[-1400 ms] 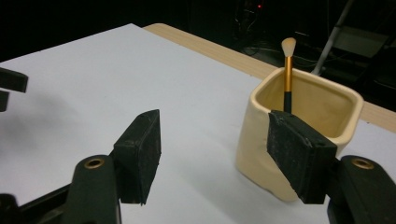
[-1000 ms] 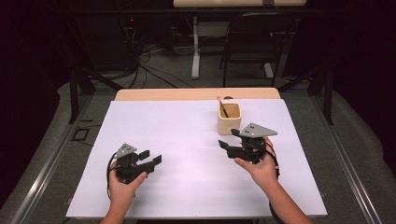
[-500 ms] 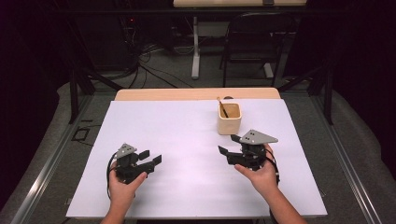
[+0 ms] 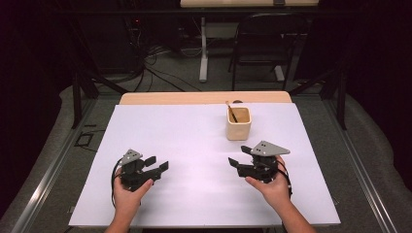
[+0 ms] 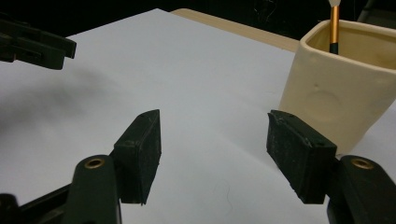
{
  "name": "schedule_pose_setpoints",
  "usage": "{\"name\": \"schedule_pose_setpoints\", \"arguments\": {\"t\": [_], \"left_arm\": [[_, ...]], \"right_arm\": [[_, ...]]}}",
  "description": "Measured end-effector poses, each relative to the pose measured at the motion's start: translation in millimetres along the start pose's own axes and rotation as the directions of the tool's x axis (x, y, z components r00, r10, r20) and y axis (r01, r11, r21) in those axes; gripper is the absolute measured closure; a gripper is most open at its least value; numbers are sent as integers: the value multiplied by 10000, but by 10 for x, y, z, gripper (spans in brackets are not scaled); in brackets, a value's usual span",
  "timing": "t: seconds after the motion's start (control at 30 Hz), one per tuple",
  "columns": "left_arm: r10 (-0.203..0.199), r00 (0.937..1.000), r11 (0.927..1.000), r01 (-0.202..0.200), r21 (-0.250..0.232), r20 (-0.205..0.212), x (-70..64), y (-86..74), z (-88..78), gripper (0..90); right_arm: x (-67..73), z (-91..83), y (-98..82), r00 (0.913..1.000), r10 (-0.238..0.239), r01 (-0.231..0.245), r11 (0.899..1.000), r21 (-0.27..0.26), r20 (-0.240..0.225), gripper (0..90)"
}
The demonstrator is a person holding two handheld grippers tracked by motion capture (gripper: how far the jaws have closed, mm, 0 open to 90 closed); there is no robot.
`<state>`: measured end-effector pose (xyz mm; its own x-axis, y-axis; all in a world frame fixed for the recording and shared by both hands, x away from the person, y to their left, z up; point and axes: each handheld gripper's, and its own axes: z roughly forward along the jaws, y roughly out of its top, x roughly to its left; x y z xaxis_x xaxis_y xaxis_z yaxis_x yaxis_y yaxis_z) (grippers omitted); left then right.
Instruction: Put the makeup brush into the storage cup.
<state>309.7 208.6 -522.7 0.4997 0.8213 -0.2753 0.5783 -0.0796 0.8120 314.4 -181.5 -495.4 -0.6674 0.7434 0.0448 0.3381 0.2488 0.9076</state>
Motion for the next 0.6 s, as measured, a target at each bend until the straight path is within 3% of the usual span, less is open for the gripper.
{"name": "schedule_pose_setpoints", "arguments": {"t": [0.6], "left_arm": [[40, 10000, 10000, -39, 56, -60, -7, 3, -4, 382]], "right_arm": [[58, -73, -76, 9997, -13, 16, 9999, 126, -231, 352]]}}
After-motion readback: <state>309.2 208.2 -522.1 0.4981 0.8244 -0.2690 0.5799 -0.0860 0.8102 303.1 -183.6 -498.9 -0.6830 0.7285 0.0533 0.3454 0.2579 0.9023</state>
